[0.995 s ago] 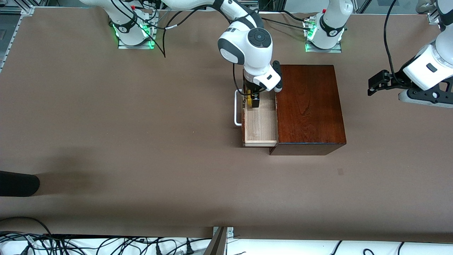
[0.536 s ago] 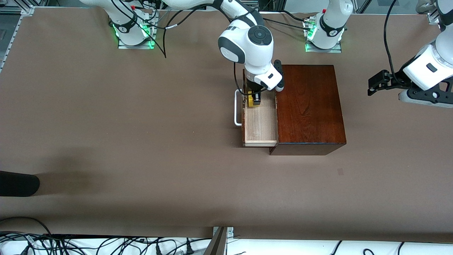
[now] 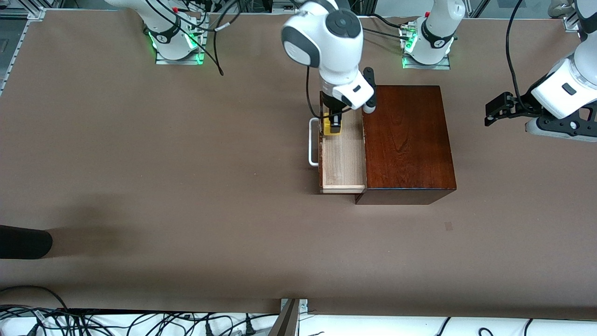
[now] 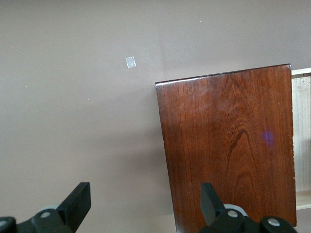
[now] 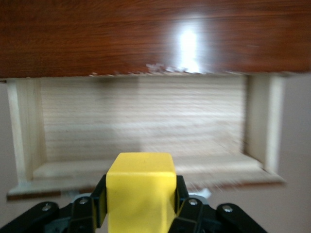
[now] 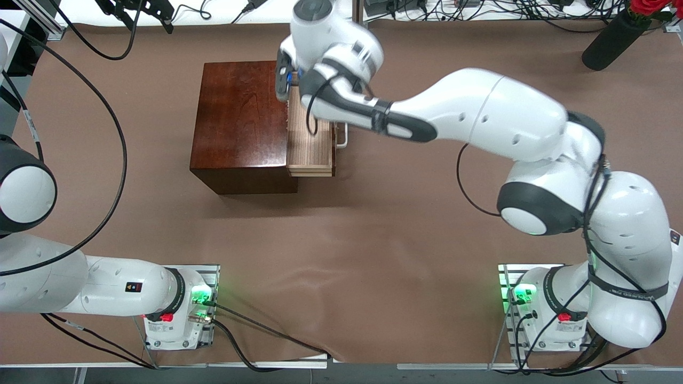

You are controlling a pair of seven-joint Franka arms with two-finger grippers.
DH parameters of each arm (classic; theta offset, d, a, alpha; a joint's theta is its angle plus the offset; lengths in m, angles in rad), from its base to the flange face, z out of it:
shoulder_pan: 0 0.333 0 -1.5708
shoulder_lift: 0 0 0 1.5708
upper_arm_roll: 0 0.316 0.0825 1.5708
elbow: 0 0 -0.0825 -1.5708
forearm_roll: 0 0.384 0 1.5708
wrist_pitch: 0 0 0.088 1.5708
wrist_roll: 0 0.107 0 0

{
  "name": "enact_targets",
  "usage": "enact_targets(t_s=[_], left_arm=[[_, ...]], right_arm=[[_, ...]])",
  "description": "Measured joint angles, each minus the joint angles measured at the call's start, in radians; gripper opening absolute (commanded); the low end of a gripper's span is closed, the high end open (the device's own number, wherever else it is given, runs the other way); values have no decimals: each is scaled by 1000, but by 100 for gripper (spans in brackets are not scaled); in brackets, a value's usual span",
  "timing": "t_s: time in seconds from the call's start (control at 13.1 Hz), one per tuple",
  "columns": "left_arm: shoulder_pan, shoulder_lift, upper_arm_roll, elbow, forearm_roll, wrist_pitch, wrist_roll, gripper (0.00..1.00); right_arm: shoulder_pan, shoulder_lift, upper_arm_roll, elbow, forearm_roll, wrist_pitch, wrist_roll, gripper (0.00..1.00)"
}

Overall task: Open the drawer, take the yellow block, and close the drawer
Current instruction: 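Lift the yellow cube out with the right gripper while the left gripper reaches the drawer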

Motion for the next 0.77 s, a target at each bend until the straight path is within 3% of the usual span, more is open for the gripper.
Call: enact_targets(t_s=[0.46, 0.77], left_arm=[[-4, 0, -3, 1, 0, -7, 4, 100], [-66, 8, -76, 3, -43, -83, 33, 100]], right_arm=[[-224, -140, -11, 4, 13, -59, 84, 0], [-432, -184, -17, 4, 130, -148, 85, 0]])
